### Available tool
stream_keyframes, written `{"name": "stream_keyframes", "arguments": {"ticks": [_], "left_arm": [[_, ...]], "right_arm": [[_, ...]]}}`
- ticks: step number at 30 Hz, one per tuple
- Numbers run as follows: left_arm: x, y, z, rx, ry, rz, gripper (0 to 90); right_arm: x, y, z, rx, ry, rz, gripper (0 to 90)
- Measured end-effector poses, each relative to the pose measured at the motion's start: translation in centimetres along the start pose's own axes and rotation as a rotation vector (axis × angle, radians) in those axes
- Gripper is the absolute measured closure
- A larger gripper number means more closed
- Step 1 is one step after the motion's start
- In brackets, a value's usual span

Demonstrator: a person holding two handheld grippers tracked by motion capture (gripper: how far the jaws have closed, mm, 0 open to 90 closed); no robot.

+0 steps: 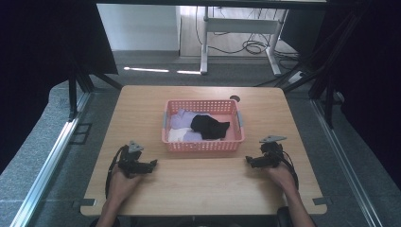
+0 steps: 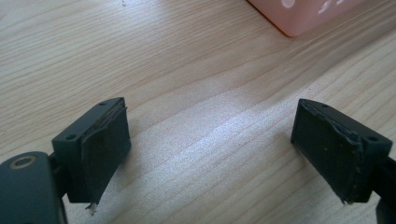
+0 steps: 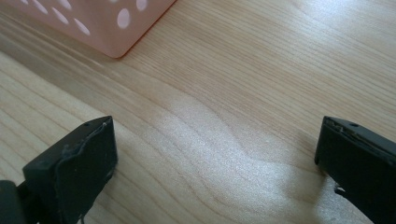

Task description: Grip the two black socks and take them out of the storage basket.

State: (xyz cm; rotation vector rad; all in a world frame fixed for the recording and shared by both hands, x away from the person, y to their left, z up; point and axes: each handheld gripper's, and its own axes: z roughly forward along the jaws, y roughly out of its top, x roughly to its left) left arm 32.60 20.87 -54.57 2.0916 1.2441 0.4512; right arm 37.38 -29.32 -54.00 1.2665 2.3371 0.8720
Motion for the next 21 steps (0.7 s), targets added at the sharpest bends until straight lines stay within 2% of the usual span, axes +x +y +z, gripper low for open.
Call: {"name": "stream_keyframes", "arguments": {"ticks": [21], "left_arm": [[0.06, 0.0, -0.03, 0.002, -0.003, 0.003, 11.3]], "right_arm": [[-0.02, 0.08, 0.02, 0.004, 0.006, -0.001, 0.0]]}}
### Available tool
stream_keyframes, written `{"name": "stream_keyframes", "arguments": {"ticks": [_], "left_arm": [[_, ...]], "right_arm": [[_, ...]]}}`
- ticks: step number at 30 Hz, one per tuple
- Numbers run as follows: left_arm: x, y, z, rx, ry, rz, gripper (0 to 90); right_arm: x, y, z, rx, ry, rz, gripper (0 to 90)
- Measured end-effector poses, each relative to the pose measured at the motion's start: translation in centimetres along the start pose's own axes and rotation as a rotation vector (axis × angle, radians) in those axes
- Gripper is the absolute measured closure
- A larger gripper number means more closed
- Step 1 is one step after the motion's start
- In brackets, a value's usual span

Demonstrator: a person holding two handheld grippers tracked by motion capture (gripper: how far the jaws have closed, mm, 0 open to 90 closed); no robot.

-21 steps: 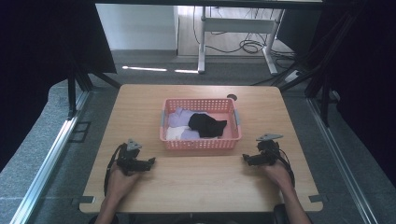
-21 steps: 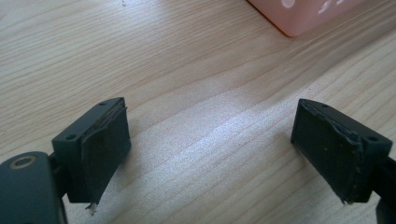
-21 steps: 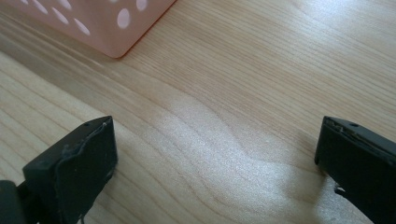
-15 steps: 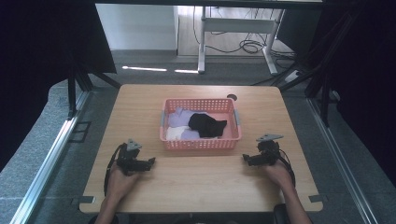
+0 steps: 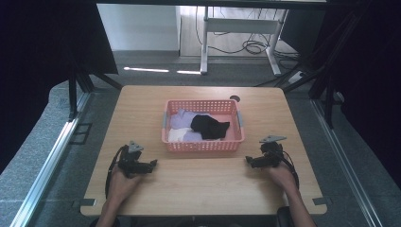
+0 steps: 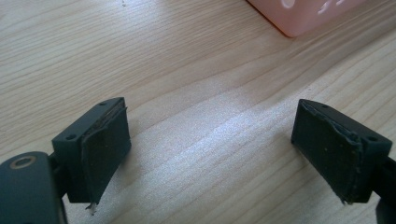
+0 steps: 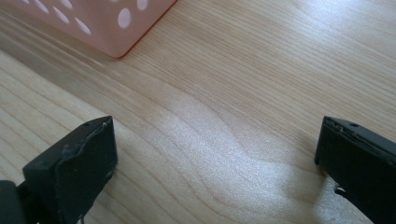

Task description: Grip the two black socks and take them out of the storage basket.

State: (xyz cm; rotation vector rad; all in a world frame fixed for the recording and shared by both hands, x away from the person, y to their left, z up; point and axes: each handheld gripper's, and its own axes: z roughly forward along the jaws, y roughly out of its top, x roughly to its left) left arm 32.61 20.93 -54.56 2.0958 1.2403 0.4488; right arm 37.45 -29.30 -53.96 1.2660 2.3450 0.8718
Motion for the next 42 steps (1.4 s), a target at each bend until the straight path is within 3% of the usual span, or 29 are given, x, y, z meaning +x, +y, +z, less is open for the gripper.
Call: {"name": "stream_keyframes", "arguments": {"ticks": [11, 16, 20, 31, 42], "left_arm": [[0.0, 0.0, 0.0, -0.002, -0.003, -0.001, 11.3], [0.0, 0.0, 0.0, -0.002, -0.001, 0.0, 11.3], [0.0, 0.0, 0.0, 0.0, -0.001, 0.001, 11.3], [0.0, 0.0, 0.0, 0.0, 0.003, 0.002, 11.7], [0.0, 0.0, 0.0, 0.002, 0.005, 0.004, 12.0]], "right_arm": [[0.2, 0.4, -0.1, 0.032, -0.002, 0.001, 1.9], [0.2, 0.7, -0.3, 0.035, 0.033, 0.014, 6.0], [0.3, 1.1, -0.7, 0.032, 0.034, -0.004, 6.3], [0.1, 2.0, -1.9, 0.003, 0.058, 0.009, 6.6], [0.2, 3.5, -3.4, 0.002, 0.078, -0.039, 7.5]]}}
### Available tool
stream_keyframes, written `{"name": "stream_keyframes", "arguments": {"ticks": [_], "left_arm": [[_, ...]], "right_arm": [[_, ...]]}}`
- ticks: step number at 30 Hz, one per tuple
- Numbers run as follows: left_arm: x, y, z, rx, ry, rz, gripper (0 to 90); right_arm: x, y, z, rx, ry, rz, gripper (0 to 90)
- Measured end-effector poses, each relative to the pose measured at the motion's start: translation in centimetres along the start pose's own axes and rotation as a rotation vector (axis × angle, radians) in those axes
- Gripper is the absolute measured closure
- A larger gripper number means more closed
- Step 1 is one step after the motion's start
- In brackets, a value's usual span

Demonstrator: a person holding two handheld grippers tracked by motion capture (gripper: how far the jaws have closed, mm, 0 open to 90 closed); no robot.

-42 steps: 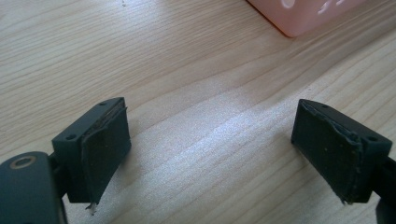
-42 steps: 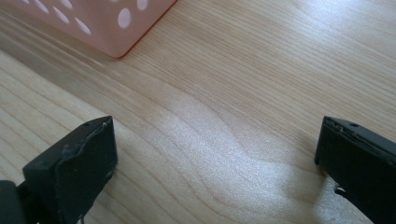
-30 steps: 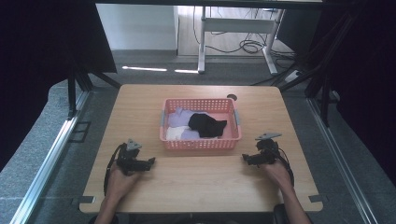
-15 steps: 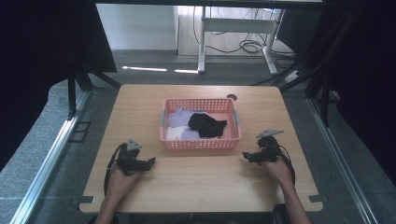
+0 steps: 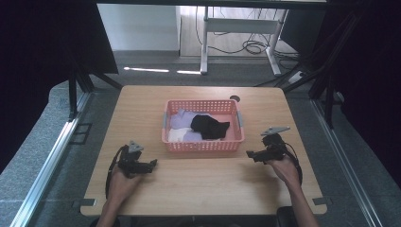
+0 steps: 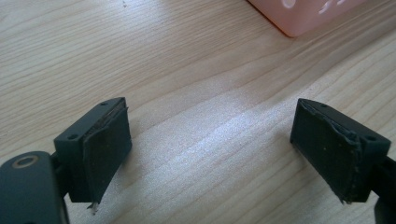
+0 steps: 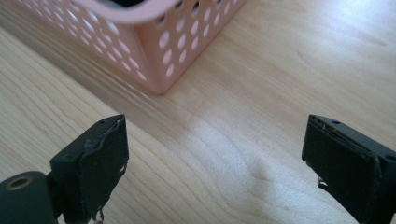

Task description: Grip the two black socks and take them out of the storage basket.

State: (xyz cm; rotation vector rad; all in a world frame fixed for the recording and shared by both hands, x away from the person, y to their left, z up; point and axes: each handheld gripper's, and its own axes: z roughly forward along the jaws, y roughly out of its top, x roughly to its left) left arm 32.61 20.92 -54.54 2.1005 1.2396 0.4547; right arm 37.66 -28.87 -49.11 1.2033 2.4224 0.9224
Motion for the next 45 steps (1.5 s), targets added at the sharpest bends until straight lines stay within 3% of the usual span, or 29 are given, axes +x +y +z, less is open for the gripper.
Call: {"name": "stream_keyframes", "arguments": {"ticks": [9, 15, 28, 34, 45], "left_arm": [[0.0, 0.0, 0.0, -0.001, 0.0, 0.0, 12.0], [0.0, 0.0, 0.0, -0.002, -0.001, -0.001, 12.0], [0.0, 0.0, 0.0, 0.002, 0.0, 0.001, 12.0], [0.0, 0.0, 0.0, 0.003, -0.001, 0.002, 12.1], [0.0, 0.0, 0.0, 0.0, -0.001, 0.001, 12.1]], "right_arm": [[0.4, 2.0, -1.3, -0.001, 0.019, -0.011, 6.6], [0.6, 3.2, -1.8, 0.004, 0.058, -0.017, 7.5], [1.0, 6.5, -2.5, 0.001, 0.051, -0.041, 6.3], [1.6, 8.3, -1.9, 0.0, 0.067, -0.063, 4.6], [2.4, 10.8, 0.8, 0.031, 0.115, -0.077, 2.6]]}}
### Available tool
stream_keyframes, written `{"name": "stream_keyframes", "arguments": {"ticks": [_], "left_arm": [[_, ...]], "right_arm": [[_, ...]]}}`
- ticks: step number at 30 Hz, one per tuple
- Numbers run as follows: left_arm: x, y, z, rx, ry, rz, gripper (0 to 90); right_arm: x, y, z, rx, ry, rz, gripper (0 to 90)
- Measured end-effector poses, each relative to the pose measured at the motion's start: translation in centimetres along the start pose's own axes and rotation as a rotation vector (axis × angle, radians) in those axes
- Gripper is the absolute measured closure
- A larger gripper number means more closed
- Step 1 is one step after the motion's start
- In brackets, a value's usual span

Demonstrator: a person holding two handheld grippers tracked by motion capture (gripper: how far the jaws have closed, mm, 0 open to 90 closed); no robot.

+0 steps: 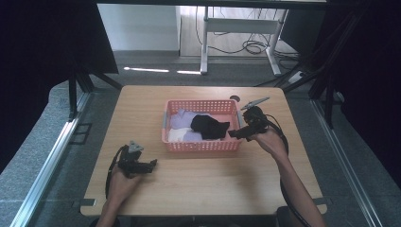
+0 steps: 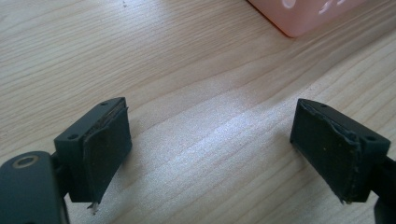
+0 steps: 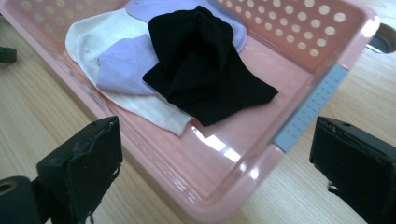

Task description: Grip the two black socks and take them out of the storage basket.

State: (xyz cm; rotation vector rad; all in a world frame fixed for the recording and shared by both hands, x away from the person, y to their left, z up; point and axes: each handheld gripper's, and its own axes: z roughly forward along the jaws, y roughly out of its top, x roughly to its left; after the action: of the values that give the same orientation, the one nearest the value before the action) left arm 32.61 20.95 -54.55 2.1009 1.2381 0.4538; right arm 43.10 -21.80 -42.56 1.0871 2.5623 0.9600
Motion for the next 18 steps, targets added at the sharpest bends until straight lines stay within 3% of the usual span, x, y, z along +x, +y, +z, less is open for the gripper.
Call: {"name": "stream_keyframes", "arguments": {"ticks": [12, 18], "left_arm": [[0.0, 0.0, 0.0, 0.0, 0.0, 0.002, 12.0], [0.0, 0.0, 0.0, 0.0, -0.001, 0.002, 12.1]], "right_arm": [[0.6, 2.7, 3.1, 0.049, 0.044, -0.01, 7.7], [0.4, 3.9, 5.0, 0.078, 0.053, 0.013, 13.4]]}}
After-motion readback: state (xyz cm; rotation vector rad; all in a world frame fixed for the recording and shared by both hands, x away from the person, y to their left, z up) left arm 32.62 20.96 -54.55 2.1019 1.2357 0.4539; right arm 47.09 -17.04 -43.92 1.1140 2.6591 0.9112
